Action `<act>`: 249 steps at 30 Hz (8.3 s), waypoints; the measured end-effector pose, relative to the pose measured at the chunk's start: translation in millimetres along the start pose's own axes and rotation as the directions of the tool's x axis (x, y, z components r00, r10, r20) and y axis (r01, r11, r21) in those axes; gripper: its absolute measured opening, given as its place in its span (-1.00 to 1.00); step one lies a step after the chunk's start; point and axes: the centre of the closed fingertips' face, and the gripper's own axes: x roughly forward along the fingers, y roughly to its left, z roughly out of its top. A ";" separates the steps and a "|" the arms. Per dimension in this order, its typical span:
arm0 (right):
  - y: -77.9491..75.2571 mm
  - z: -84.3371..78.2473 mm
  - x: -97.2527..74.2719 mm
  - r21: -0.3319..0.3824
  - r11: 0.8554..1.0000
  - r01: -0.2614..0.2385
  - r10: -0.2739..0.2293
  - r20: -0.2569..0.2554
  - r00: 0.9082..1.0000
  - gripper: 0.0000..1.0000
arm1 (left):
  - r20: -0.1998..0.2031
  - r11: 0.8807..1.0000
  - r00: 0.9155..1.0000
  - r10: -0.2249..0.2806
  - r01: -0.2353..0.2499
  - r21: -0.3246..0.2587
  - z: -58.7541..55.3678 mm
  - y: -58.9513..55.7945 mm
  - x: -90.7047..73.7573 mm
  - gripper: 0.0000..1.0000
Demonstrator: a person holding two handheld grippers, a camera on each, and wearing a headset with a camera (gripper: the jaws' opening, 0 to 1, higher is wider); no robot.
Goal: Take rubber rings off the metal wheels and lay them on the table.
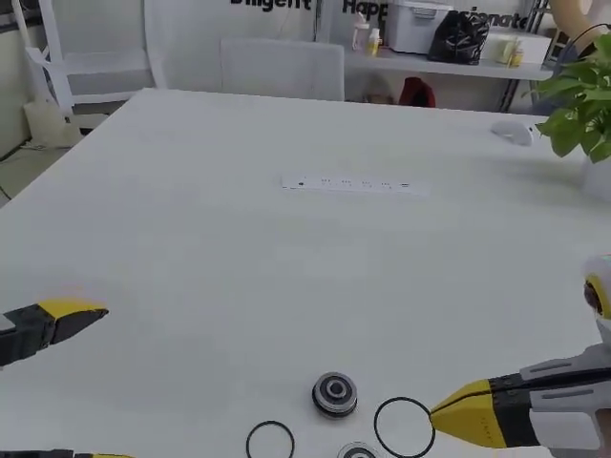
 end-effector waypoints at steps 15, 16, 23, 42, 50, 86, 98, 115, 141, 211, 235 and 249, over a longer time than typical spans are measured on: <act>15.1 25.9 -8.7 -0.076 0.997 0.000 0.001 0.008 1.000 -1.00 | -0.027 1.000 0.999 0.020 -0.020 -0.013 -13.0 -3.5 -5.5 1.00; 17.2 29.2 -9.0 -0.086 0.996 -0.005 0.005 0.010 1.000 -1.00 | -0.028 1.000 0.999 0.024 -0.024 -0.015 -14.6 -2.7 -5.8 1.00; 24.7 53.9 -7.8 -0.133 0.991 -0.021 0.027 0.049 0.998 -1.00 | -0.046 1.000 0.999 0.021 -0.022 -0.021 -23.4 -3.3 -7.2 1.00; 32.9 81.8 21.4 -0.234 0.967 -0.099 0.101 -0.002 0.995 -1.00 | -0.048 0.998 0.998 0.033 -0.036 -0.045 -28.4 -3.0 -9.7 0.94; 22.9 70.9 53.9 -0.207 0.970 -0.124 0.119 -0.035 0.992 -1.00 | -0.059 0.998 0.997 0.043 -0.045 -0.036 -30.5 -1.3 -10.1 0.94; -19.5 -7.9 135.9 0.022 0.995 -0.095 0.097 -0.183 0.978 -1.00 | -0.084 0.999 0.996 0.024 -0.028 -0.043 -37.9 -3.6 -5.5 0.91; -20.6 -16.1 144.0 0.034 0.997 -0.062 0.067 -0.190 0.980 -1.00 | -0.095 0.999 0.995 0.029 -0.032 -0.036 -39.2 -3.1 -6.3 0.88; -32.2 -6.9 134.0 -0.127 0.992 0.017 -0.040 -0.181 0.983 -0.84 | -0.114 0.999 0.993 0.028 -0.030 -0.013 -40.3 -3.9 -7.3 0.84; -63.9 81.8 49.9 -0.082 0.988 0.133 -0.112 0.221 0.969 -0.68 | -0.107 0.997 0.992 0.069 -0.071 -0.011 -27.4 14.0 -29.4 0.84; -87.4 -16.7 87.5 -0.206 0.977 0.064 -0.088 -0.109 0.990 -0.54 | -0.222 0.901 0.942 -0.250 0.311 0.303 -17.9 -31.1 183.1 -0.28; -88.5 -10.7 93.7 -0.321 0.942 0.096 -0.130 -0.086 0.988 -0.45 | -0.164 0.918 0.938 -0.304 0.334 0.212 -27.6 -45.4 187.8 -0.71; -90.2 -13.8 94.8 -0.376 0.922 0.088 -0.138 -0.109 0.984 -0.55 | -0.146 0.923 0.945 -0.293 0.320 0.214 -28.4 -43.7 187.3 -0.71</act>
